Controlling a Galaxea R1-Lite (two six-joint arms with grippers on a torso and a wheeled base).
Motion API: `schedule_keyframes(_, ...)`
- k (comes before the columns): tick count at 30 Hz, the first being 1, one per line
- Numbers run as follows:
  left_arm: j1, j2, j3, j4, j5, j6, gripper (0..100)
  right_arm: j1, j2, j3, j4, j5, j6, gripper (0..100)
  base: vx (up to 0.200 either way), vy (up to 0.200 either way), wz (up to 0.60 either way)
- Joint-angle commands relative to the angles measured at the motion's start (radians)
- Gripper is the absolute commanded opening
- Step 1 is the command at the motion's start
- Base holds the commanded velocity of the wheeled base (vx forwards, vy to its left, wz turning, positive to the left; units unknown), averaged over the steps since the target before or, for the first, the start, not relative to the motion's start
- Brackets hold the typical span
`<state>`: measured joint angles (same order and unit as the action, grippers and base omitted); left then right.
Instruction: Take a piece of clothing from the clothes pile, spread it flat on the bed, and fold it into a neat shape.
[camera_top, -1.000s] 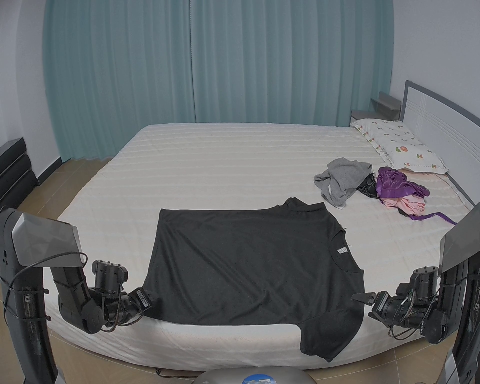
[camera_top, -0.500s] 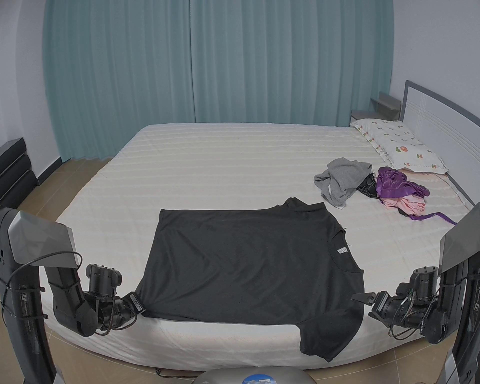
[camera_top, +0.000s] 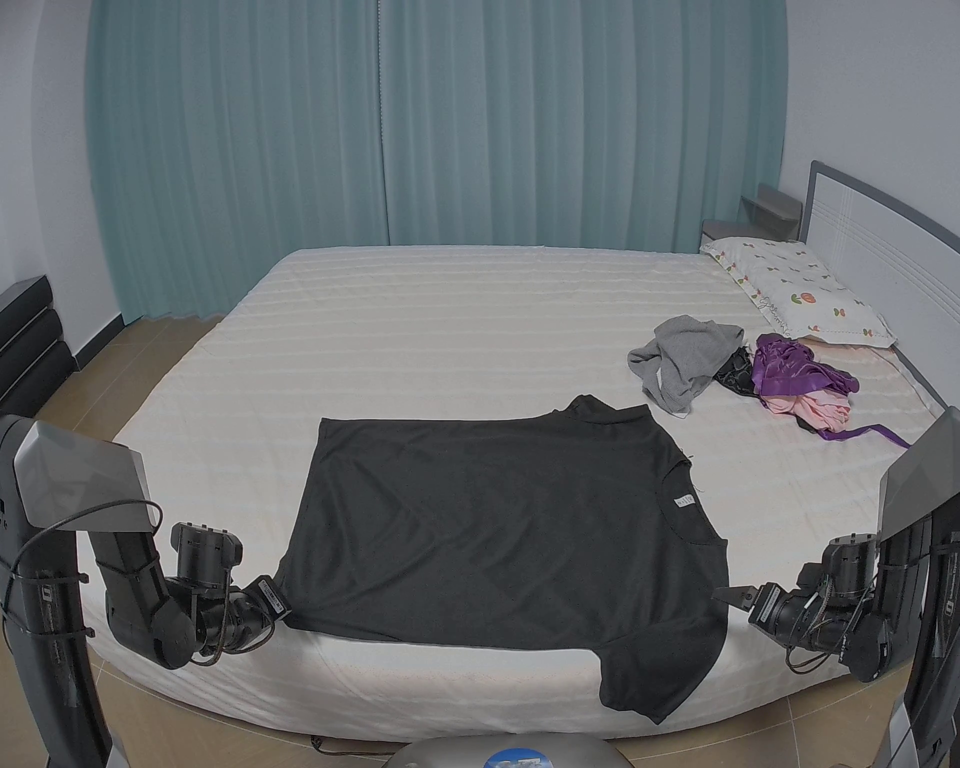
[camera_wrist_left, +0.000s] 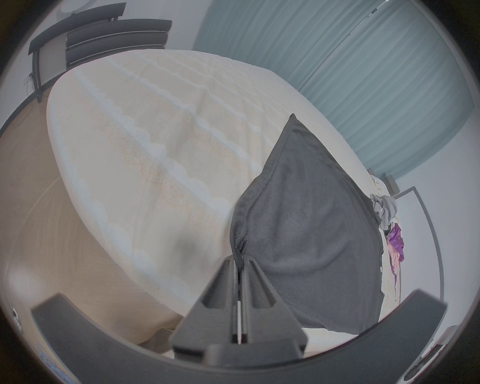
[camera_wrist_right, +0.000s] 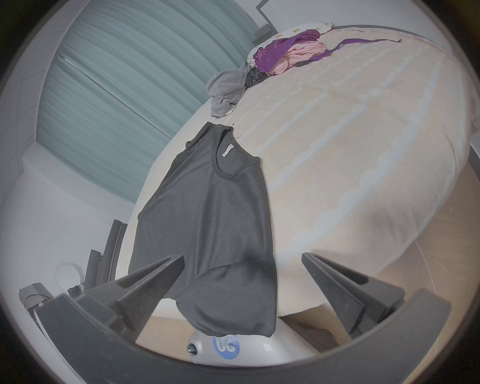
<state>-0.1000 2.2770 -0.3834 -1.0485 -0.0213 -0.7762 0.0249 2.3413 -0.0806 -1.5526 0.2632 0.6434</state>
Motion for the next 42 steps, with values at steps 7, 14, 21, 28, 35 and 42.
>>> schedule_keyframes(7,0.009,-0.004,-0.006,-0.001,-0.020,-0.009,0,0.001,0.105,-0.099,-0.014,0.001,-0.007,100,0.000,0.000,0.00)
schedule_keyframes(14,0.009,-0.002,-0.008,-0.001,-0.020,-0.009,0,0.004,0.139,-0.166,-0.014,-0.001,-0.008,100,0.000,0.000,0.00)
schedule_keyframes(21,0.009,-0.002,-0.008,-0.001,-0.020,-0.009,0,0.006,0.159,-0.209,-0.014,-0.002,-0.011,0,0.000,0.000,0.00)
schedule_keyframes(28,0.009,-0.004,-0.008,-0.001,-0.020,-0.009,0,-0.005,0.147,-0.275,-0.014,-0.007,-0.008,0,0.000,0.000,0.00)
schedule_keyframes(35,0.009,-0.002,-0.009,-0.001,-0.020,-0.009,0,-0.003,0.142,-0.358,-0.009,-0.052,-0.011,0,0.000,0.000,0.00)
schedule_keyframes(42,0.009,-0.002,-0.009,-0.001,-0.020,-0.009,0,0.004,0.142,-0.438,0.068,-0.058,-0.011,0,0.000,0.000,0.00)
